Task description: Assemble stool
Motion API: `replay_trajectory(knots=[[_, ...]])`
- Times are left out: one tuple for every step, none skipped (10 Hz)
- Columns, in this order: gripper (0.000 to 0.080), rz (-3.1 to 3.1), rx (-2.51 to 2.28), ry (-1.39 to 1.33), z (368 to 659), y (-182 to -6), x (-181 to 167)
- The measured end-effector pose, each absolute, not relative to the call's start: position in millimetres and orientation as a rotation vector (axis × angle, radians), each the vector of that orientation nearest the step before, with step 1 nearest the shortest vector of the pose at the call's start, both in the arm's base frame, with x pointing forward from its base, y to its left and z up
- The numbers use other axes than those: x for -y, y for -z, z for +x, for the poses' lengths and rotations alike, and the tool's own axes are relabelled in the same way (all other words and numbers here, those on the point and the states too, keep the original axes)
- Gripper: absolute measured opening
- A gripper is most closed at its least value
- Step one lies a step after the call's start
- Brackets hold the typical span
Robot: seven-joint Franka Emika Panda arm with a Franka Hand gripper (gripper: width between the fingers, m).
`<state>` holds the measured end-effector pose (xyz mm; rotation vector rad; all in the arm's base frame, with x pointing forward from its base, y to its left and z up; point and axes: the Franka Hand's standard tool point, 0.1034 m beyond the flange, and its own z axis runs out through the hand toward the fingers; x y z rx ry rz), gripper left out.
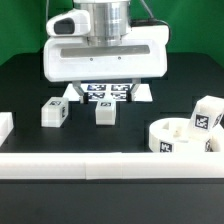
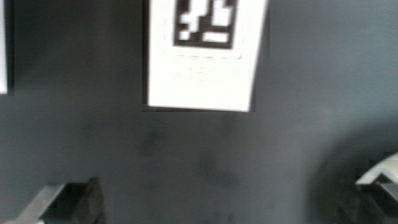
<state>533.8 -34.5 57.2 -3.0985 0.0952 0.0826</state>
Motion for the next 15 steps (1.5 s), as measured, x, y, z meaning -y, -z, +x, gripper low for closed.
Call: replay_trajectory(knots=[[0.0649,-3.087,-0.163,-0.206,526,-55.6,35],[0.0649,-3.079,-0.181,-0.323,522,-56.6,34],[0.0649,-3.059,-0.162,-0.471,517,-57.2,35],[0.0649,-3.034,-0.16,-0.576,519,-56.2,34],[0.0649,-3.007,-0.158,-0.67,516,-55.5,33],[0.0649,-2.967,-0.157,-0.793,513,-55.1,32],[0.0649,-2.939,-0.155,-0.876,514,-53.0,33],[0.0649,-2.922,-0.152,-0.931,513,-46.2,34],[0.0649,-2.878,-0.151,-1.039,506,-43.5,33],[0.0649,-2.863,-0.149,-1.083,508,-39.4,33],[0.0649,-2.82,-0.148,-1.179,502,-37.3,34],[0.0649,-2.774,-0.151,-1.281,500,-31.2,37],[0.0649,-2.755,-0.15,-1.328,503,-25.2,39],[0.0649,-2.705,-0.151,-1.416,497,-23.9,39],[0.0649,-2.677,-0.15,-1.468,495,-18.7,39]])
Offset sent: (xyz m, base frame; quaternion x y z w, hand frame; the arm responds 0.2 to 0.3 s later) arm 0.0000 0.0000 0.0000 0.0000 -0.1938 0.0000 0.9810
